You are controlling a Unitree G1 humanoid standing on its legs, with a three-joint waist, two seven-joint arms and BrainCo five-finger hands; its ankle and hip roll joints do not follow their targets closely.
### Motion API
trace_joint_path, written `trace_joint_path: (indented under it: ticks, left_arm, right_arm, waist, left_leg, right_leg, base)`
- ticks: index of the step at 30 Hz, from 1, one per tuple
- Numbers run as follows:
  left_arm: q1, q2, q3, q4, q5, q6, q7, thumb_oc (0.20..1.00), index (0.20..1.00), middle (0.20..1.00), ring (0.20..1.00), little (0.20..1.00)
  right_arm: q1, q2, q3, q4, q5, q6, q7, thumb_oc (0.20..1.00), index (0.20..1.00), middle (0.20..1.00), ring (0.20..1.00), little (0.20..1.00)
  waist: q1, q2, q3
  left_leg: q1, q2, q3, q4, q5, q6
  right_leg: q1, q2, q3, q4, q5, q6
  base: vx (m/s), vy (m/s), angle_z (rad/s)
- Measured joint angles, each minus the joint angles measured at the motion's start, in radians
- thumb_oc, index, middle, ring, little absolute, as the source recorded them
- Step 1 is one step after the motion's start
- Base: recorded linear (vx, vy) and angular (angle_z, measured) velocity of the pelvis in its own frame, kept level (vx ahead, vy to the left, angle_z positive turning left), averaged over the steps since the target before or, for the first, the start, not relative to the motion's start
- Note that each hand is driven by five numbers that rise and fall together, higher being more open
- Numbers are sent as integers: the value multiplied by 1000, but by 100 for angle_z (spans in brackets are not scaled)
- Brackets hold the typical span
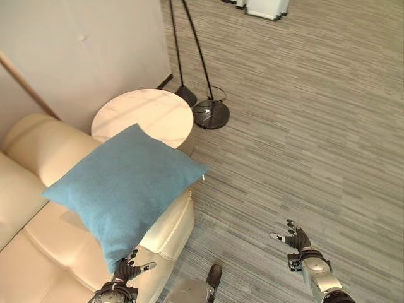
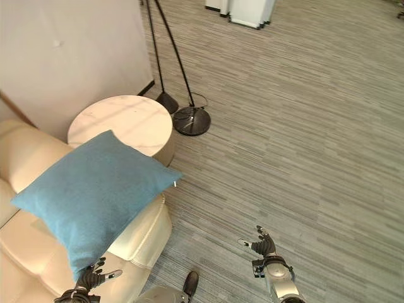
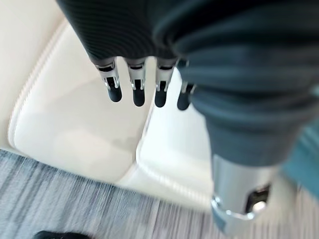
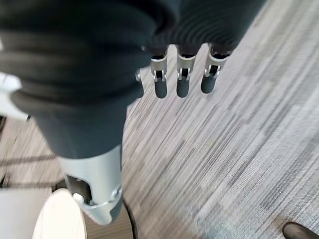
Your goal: Pick up all the scattered cushions and arrange them neatly on the sofa.
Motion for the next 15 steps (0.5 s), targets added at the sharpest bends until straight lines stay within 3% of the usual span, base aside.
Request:
trace_joint_path:
  ticks: [1, 2, 3, 5, 6, 7, 8, 9, 12, 15]
  left_arm:
    - [-3, 3, -1, 6, 0, -1, 0, 1000, 1000, 1000, 1000, 1000]
    - [-11, -7, -1, 22, 0, -1, 1, 1000, 1000, 1000, 1000, 1000]
    - [-28, -15, -6, 29, 1, -4, 2, 1000, 1000, 1000, 1000, 1000]
    - [-91, -37, -42, 74, 1, -1, 8, 1000, 1000, 1000, 1000, 1000]
    - [-108, -39, -60, 70, 2, -2, 8, 1000, 1000, 1000, 1000, 1000]
    - [-109, -35, -73, 56, 2, -5, 9, 1000, 1000, 1000, 1000, 1000]
    - [-101, -41, -71, 58, 3, -8, 11, 1000, 1000, 1000, 1000, 1000]
    - [-92, -59, -74, 56, 5, -12, 14, 1000, 1000, 1000, 1000, 1000]
    - [-31, -56, -73, 30, 5, -24, 15, 1000, 1000, 1000, 1000, 1000]
    - [13, -57, -71, 41, 3, -19, 18, 1000, 1000, 1000, 1000, 1000]
  right_arm:
    - [3, -2, 1, -1, -4, 1, 0, 1000, 1000, 1000, 1000, 1000]
    - [1, -10, -3, -5, -4, 0, -1, 1000, 1000, 1000, 1000, 1000]
    - [5, -17, -3, -9, -3, -1, -2, 1000, 1000, 1000, 1000, 1000]
    - [44, -28, -12, -13, -3, -1, -12, 1000, 1000, 1000, 1000, 1000]
    - [74, -23, -12, -12, -3, 1, -14, 1000, 1000, 1000, 1000, 1000]
    - [91, -10, -12, -7, -2, 4, -15, 1000, 1000, 1000, 1000, 1000]
    - [100, -1, -12, 12, 3, 5, -17, 1000, 1000, 1000, 1000, 1000]
    - [112, -3, -12, 16, 6, 10, -19, 1000, 1000, 1000, 1000, 1000]
    - [66, -7, -16, 20, 7, 12, -19, 1000, 1000, 1000, 1000, 1000]
    - [38, -32, -17, 22, 7, 12, -18, 1000, 1000, 1000, 1000, 1000]
  waist:
    - [11, 11, 7]
    - [-4, 18, 6]
    - [-22, 41, 17]
    - [-74, 69, 22]
    - [-102, 65, 25]
    - [-109, 44, 29]
    - [-109, 26, 27]
    - [-111, 29, 21]
    - [-91, 27, 12]
    - [-66, 36, 8]
  left_leg:
    - [14, -10, -38, -8, -4, -4]
    - [21, -7, -79, -6, -3, -4]
    - [21, -6, -123, -11, -6, -3]
    - [25, -6, -249, -10, 11, -39]
    - [24, -5, -261, -16, -13, -34]
    - [30, -6, -229, -40, -13, -39]
    - [52, -5, -198, -61, -14, -38]
    - [57, 5, -173, -66, -19, -35]
    - [53, 47, -129, -81, -25, -57]
    - [56, 73, -118, -79, -30, -99]
  right_leg:
    - [-58, -6, 7, -48, 1, -1]
    - [-93, 4, 7, -128, 17, -16]
    - [-124, 23, 11, -213, 54, -11]
    - [-153, 73, 82, -385, 127, 6]
    - [-151, 78, 96, -466, 169, 12]
    - [-145, 65, 82, -496, 210, 20]
    - [-129, 42, 82, -498, 264, -20]
    - [-97, 27, 35, -515, 318, -25]
    - [-97, 35, -2, -513, 354, -28]
    - [-54, 53, -51, -544, 377, -69]
  base:
    - [238, -82, 76]
    - [270, -117, 94]
    - [287, -130, 138]
    - [206, -107, 193]
    - [150, -122, 222]
    - [202, -176, 184]
    - [137, -114, 155]
    - [132, -99, 121]
    - [107, -87, 72]
    - [102, -69, 57]
